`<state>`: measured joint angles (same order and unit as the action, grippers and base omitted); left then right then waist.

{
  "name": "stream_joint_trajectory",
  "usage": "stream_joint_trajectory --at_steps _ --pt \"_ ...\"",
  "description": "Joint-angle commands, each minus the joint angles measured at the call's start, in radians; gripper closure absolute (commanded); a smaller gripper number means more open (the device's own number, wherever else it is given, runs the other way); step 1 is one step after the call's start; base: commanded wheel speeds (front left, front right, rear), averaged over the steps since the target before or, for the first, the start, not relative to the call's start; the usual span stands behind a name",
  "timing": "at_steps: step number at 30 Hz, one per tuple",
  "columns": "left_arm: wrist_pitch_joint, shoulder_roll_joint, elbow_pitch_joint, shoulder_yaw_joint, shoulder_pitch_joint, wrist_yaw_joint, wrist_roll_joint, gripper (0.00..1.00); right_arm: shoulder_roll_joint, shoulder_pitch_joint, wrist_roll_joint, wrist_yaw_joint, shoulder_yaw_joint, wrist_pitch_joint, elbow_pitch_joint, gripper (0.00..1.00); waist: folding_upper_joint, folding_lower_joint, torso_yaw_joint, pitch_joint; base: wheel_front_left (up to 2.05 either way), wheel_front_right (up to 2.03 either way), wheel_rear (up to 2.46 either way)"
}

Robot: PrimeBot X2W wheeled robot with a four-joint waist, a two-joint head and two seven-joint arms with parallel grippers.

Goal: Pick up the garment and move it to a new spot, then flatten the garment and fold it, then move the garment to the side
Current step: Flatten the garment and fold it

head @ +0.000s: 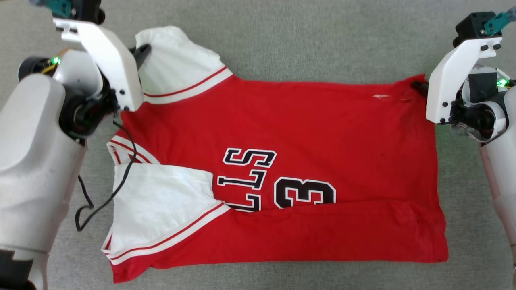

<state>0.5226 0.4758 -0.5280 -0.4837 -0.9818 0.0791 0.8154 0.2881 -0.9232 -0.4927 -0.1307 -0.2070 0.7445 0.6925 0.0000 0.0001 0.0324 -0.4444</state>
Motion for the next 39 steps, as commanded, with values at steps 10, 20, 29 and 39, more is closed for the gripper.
stream_joint_trajectory --at_steps 10,20,29,39 --pt "-0.159 0.042 0.107 0.046 0.24 -0.01 0.036 1.0 0.04 0.261 -0.038 0.0 0.063 -0.105 -0.273 1.0 0.0 -0.0001 -0.014 0.17 0.0 0.0 0.0" --pt "-0.233 0.046 0.262 0.054 0.62 -0.096 0.093 1.0 -0.035 0.676 -0.041 0.0 0.181 -0.136 -0.432 1.0 0.0 -0.0001 -0.031 0.284 0.0 0.0 0.0" --pt "-0.278 -0.038 0.208 0.014 0.809 -0.128 0.127 0.0 -0.088 0.836 -0.047 0.0 0.218 -0.255 -0.387 0.0 0.0 -0.0001 -0.027 0.313 0.0 0.0 0.0" --pt "-0.612 -0.073 0.303 0.059 0.842 -0.184 -0.005 0.0 -0.043 0.889 -0.051 0.0 0.25 -0.341 -0.566 0.0 0.0 -0.0001 -0.02 0.387 0.0 0.0 0.0"
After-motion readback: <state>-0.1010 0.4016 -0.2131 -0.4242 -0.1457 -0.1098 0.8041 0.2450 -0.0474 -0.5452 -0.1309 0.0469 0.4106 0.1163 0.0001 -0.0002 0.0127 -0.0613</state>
